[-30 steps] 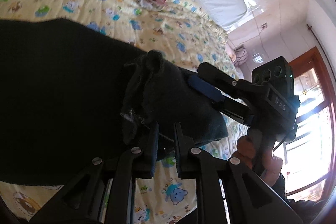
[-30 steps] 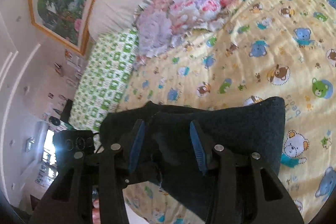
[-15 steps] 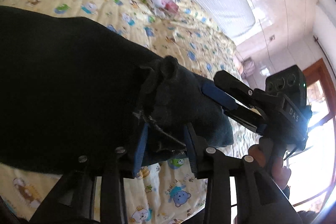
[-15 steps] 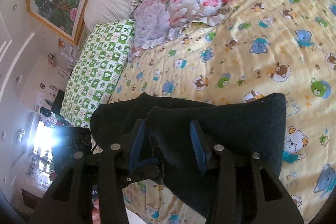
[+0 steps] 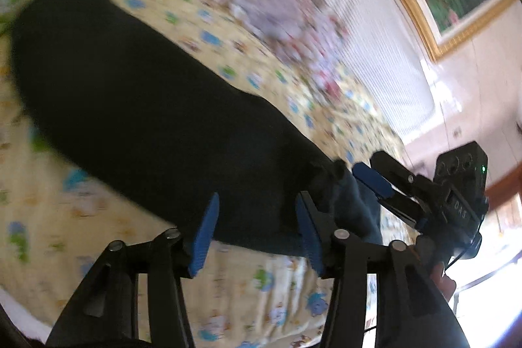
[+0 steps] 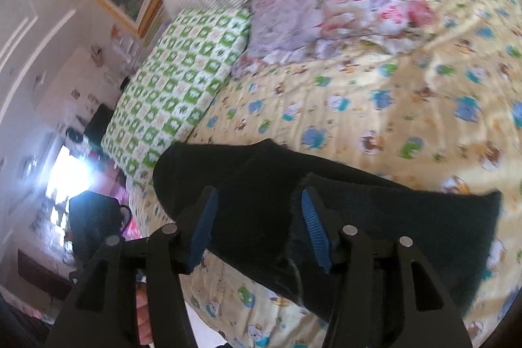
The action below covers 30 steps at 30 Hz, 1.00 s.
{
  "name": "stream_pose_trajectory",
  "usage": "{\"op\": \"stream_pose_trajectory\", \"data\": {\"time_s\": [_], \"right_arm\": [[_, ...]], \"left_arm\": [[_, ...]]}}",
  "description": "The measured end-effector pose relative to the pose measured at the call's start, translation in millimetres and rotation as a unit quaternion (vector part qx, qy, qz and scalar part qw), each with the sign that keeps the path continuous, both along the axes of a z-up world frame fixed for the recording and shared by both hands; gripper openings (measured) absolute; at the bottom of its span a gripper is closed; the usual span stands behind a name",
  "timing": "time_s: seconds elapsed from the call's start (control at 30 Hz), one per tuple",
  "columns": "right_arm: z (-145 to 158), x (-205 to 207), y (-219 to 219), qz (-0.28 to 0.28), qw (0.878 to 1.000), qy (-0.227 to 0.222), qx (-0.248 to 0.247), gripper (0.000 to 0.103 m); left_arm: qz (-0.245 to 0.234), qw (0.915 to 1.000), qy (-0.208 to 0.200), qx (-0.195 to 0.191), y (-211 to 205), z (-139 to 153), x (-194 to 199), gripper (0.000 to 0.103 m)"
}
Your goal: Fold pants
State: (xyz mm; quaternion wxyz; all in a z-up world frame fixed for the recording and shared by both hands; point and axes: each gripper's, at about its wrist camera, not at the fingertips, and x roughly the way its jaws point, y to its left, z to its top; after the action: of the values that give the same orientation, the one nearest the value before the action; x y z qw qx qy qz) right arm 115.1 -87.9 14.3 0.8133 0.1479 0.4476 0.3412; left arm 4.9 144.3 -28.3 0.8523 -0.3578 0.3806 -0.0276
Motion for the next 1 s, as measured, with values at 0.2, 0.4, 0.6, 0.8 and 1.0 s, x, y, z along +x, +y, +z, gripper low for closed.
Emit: {"op": "stream_pose_trajectory", "data": {"time_s": [0.2,0.4,0.6,0.8,1.0], "right_arm": [[2,10,47,0.06,0.998,-0.007,-0.024,0.055],[2,28,87,0.106,0.993,-0.004,-0.04,0.056],[4,51,143,0.173,0.983,-0.003,-0.063,0.064],[1,76,205,0.236,0.968,-0.009,-0.088,0.065],[-11,104,247,0.276,0.957,0.009,-0.086,0.065]], "left_arm": [[0.071,0.9974,0.007,-0.01,45,-3,-18,0.054],[0.136,0.9904,0.011,-0.023,92,-13,-38,0.055],[0.174,0.984,0.018,-0.031,128,-21,-45,0.055],[0.203,0.9774,0.019,-0.057,154,-32,-44,0.055],[0.214,0.9746,0.023,-0.063,168,-40,-34,0.055]]}}
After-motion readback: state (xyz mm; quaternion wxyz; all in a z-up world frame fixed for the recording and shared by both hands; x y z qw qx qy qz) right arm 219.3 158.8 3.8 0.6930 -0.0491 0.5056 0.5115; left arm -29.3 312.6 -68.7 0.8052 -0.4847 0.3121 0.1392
